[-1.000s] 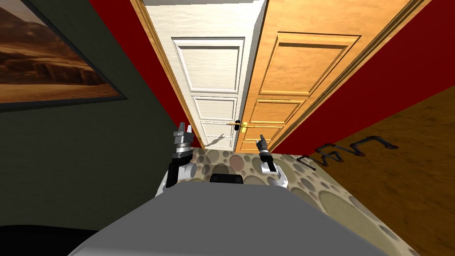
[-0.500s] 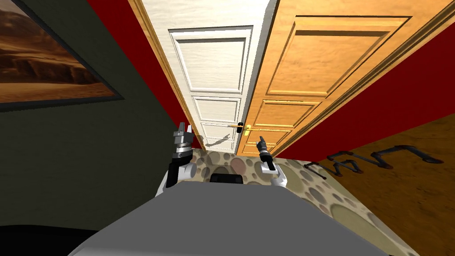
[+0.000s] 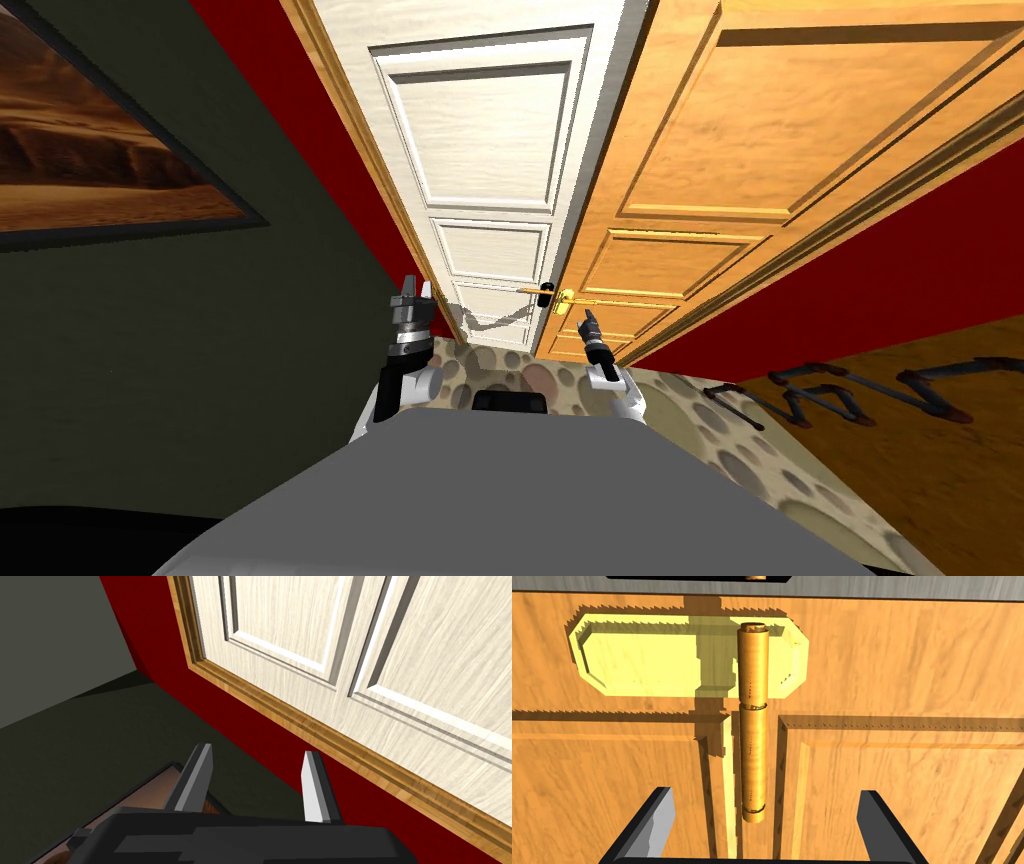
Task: Pull the door open
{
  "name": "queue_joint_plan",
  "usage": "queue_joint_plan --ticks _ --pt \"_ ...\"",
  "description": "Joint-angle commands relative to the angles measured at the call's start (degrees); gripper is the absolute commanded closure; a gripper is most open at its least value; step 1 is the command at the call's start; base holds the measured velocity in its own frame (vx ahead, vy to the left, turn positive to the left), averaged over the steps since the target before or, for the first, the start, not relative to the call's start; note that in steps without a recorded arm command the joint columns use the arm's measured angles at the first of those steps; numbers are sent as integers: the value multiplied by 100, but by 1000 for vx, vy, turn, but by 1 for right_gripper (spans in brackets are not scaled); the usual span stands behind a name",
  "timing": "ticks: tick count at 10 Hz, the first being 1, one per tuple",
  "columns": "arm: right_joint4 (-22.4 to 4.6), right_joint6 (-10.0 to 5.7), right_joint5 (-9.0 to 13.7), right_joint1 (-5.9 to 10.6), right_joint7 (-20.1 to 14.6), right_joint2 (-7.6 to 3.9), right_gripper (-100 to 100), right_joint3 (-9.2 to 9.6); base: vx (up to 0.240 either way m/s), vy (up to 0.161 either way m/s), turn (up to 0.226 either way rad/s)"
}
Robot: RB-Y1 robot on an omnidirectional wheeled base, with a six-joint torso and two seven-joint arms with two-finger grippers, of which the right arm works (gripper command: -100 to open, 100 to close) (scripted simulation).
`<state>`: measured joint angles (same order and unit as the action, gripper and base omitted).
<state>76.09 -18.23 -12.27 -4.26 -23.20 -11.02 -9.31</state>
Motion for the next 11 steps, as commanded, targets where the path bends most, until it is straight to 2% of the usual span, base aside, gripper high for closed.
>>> queue_joint_plan --ticks 1,2,3,4,6,8,10,11 --pt "0 0 0 0 0 0 -100 0 62 -17 8" --pt "-200 -70 93 -28 -70 -193 -100 -182 60 1 100" --pt "-247 -88 117 -35 -86 -240 -100 -225 77 1 68" --pt "-399 -150 193 -52 -137 -388 -100 -358 105 -3 95" --pt "-500 -195 244 -57 -172 -484 -100 -440 97 -16 61" --pt "-697 -301 342 -26 -246 -656 -100 -562 126 -1 129" --pt "-744 -358 365 51 -273 -671 -100 -526 202 24 184" --pt "-701 -318 356 16 -262 -660 -100 -537 81 27 19"
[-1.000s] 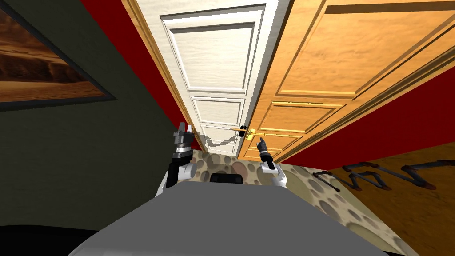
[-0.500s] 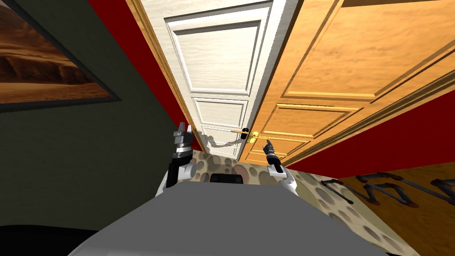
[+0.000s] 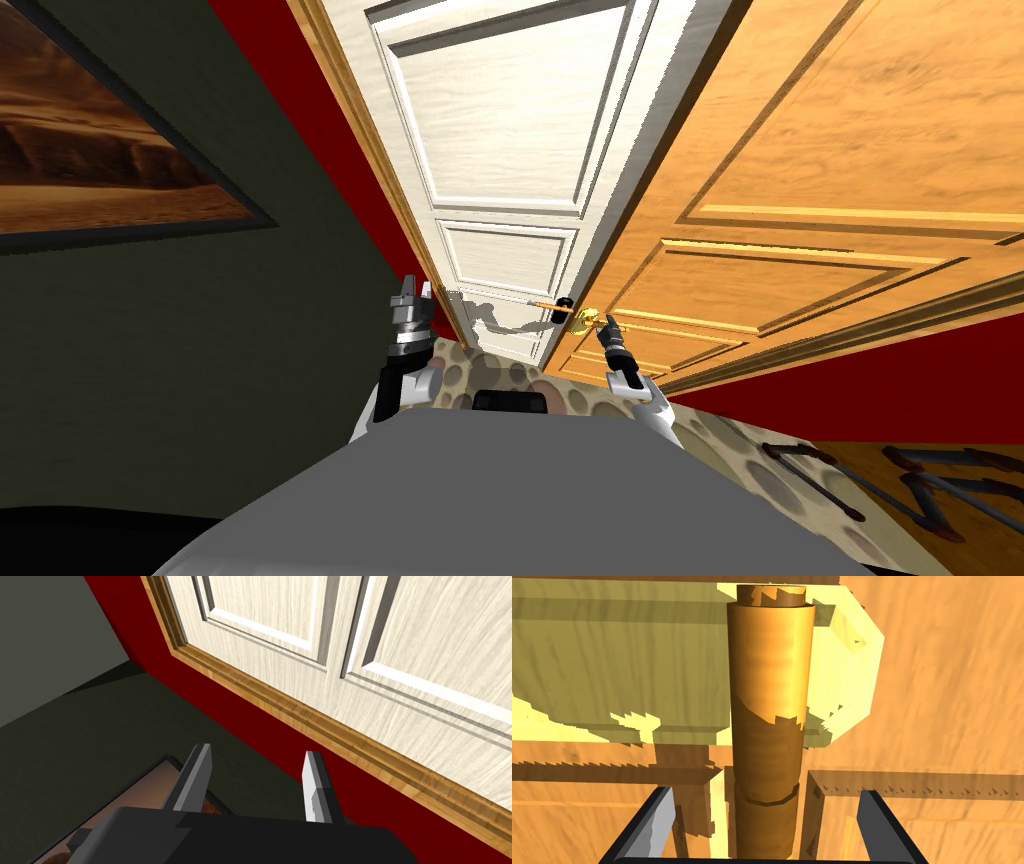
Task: Pull the door open
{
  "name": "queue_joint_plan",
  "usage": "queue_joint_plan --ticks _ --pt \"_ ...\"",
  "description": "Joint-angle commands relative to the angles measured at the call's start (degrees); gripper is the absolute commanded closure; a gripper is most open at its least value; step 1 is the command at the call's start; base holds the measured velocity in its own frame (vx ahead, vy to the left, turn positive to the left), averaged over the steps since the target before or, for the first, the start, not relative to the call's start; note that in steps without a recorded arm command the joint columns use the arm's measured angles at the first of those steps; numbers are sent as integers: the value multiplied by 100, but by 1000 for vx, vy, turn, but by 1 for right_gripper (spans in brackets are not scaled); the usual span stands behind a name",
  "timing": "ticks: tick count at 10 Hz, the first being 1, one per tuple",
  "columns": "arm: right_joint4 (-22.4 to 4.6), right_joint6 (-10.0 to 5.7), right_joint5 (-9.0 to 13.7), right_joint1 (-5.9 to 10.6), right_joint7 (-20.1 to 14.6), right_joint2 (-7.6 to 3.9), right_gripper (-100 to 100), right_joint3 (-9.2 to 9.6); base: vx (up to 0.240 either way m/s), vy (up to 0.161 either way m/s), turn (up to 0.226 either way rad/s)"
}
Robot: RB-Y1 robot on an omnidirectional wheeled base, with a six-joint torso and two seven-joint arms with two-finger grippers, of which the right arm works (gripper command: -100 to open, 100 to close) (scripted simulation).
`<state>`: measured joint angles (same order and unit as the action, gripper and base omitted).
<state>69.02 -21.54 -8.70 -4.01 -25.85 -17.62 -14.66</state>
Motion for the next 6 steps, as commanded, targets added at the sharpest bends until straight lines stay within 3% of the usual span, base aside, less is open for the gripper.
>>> queue_joint_plan --ticks 1,6 --pt "7 12 -1 -9 3 0 100 -3 -7 -6 -16" --pt "7 12 -1 -9 3 0 100 -3 -15 -4 4"
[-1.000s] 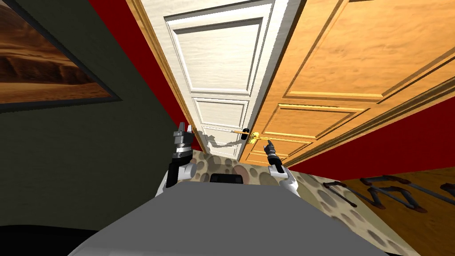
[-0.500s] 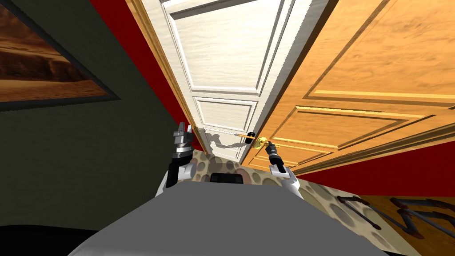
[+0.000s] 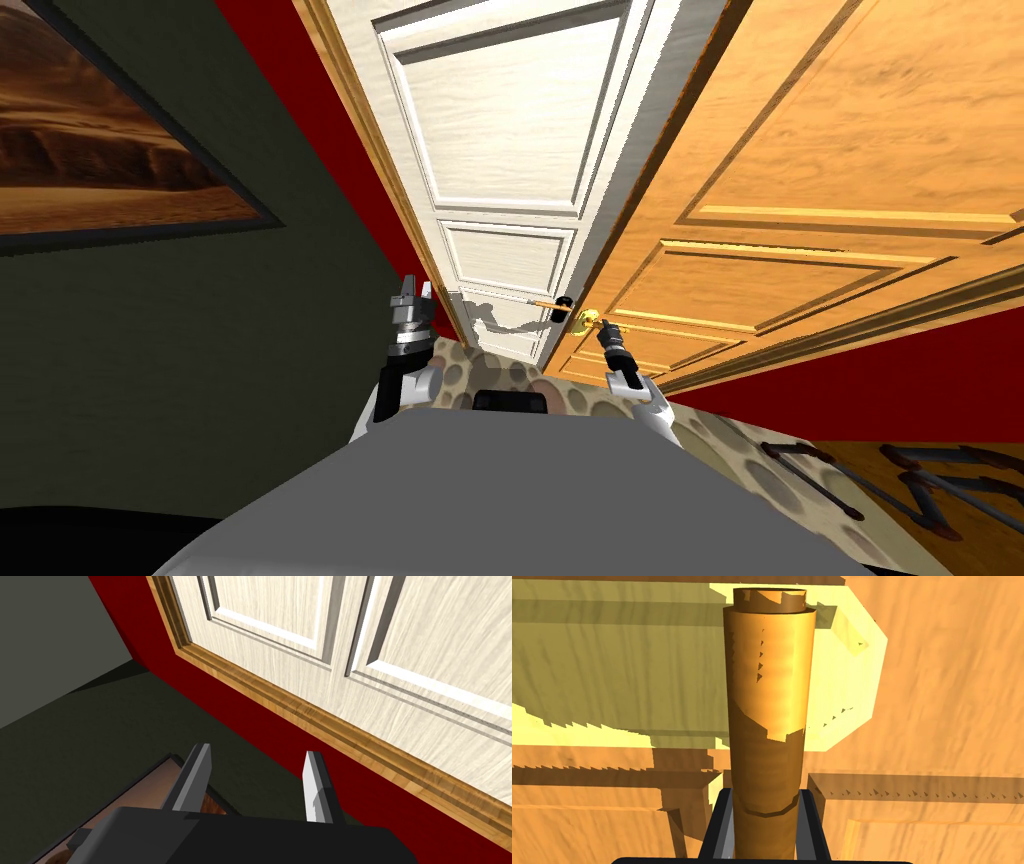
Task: Pull the door open
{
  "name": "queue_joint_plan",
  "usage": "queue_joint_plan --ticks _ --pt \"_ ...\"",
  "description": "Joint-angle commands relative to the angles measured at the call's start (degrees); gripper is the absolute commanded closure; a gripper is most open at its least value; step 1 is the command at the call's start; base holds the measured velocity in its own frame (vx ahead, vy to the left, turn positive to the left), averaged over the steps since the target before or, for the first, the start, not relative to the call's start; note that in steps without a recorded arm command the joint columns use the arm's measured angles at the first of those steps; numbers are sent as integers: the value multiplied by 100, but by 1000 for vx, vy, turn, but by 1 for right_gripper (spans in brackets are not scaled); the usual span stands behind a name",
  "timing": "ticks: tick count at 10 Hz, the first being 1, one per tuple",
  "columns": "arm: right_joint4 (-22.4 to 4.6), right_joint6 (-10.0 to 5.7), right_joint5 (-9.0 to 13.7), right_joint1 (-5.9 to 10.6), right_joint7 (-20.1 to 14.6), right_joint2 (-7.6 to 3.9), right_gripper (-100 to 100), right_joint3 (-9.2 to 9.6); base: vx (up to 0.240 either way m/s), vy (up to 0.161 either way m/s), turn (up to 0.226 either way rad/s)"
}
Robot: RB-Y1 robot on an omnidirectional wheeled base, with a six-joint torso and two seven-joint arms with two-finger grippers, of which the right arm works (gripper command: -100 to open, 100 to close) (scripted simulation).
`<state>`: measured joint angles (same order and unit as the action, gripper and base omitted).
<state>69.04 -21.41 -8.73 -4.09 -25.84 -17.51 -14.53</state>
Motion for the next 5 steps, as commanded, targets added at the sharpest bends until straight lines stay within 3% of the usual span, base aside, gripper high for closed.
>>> queue_joint_plan --ticks 1,5 --pt "-17 -43 9 -94 -77 -107 100 -14 -80 -26 62" --pt "-9 -206 4 -239 -308 -327 100 118 -209 -57 118"
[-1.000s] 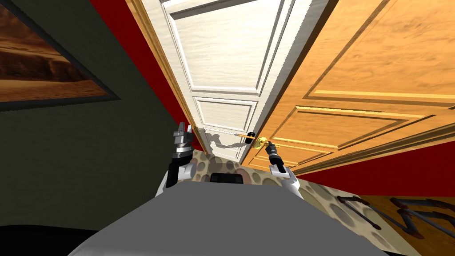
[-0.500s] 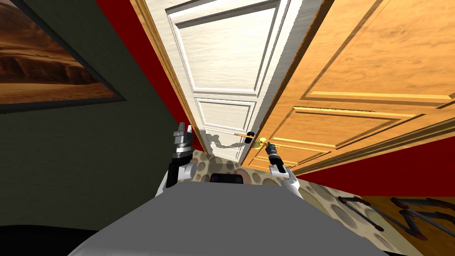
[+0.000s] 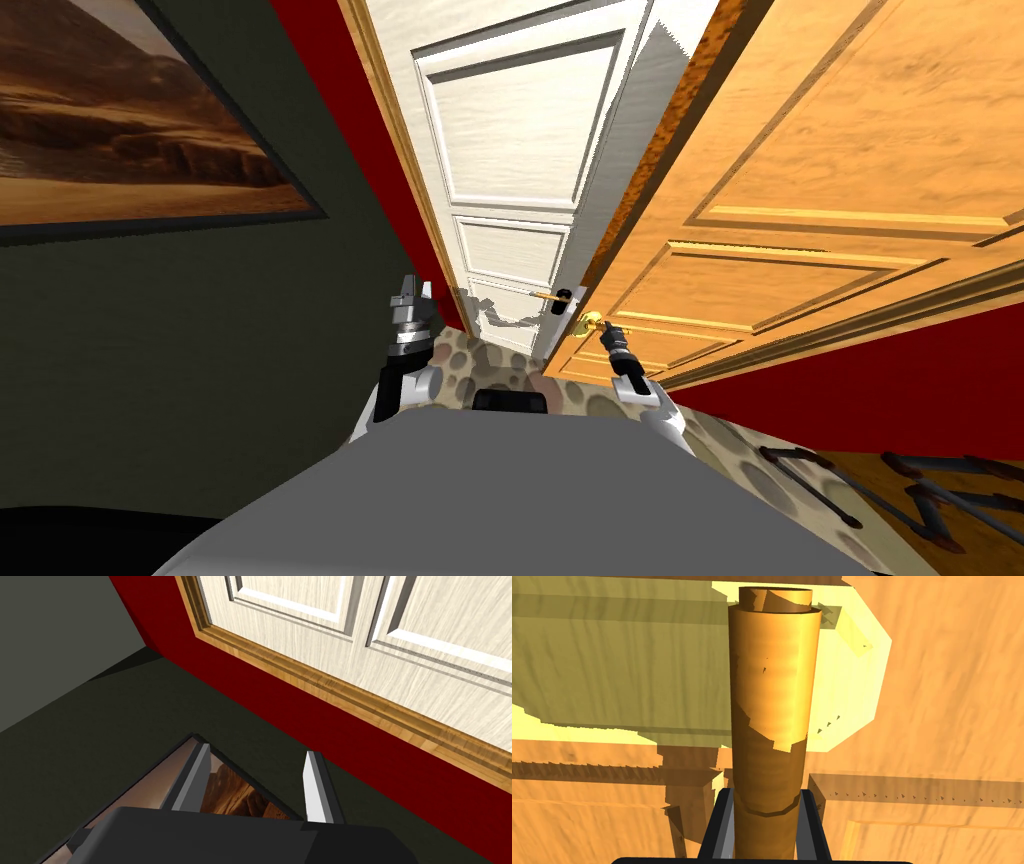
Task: Pull the door open
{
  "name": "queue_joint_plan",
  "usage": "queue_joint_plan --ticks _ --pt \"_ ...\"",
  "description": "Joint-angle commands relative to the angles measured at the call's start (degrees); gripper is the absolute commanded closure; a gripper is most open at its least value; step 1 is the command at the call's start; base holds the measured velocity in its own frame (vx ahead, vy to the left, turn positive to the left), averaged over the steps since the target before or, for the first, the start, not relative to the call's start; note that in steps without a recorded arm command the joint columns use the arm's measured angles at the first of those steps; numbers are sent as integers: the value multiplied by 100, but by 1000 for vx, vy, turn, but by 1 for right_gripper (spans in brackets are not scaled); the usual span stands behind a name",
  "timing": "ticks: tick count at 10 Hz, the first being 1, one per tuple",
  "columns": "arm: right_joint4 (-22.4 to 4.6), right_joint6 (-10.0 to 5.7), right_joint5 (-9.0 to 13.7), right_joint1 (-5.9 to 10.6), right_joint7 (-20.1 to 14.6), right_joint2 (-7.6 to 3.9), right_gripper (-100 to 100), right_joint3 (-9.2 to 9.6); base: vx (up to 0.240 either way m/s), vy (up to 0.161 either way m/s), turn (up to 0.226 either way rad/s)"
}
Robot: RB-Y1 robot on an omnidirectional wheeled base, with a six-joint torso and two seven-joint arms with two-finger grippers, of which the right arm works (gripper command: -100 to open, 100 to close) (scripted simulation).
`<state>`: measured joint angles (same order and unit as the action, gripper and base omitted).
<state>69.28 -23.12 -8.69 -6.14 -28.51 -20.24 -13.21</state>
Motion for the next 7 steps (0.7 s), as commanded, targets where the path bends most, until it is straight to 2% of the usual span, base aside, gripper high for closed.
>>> queue_joint_plan --ticks 1,3,5,6,7 --pt "-25 -94 -4 -72 -119 -121 100 45 -220 -69 182" --pt "-1 -241 -18 -157 -312 -278 100 204 -238 -65 188" --pt "28 -395 -34 -235 -511 -432 100 381 -272 -120 272" --pt "7 -322 -25 -207 -437 -391 100 304 -115 -54 67" --pt "32 -504 -69 -336 -588 -487 100 392 -160 -24 123"
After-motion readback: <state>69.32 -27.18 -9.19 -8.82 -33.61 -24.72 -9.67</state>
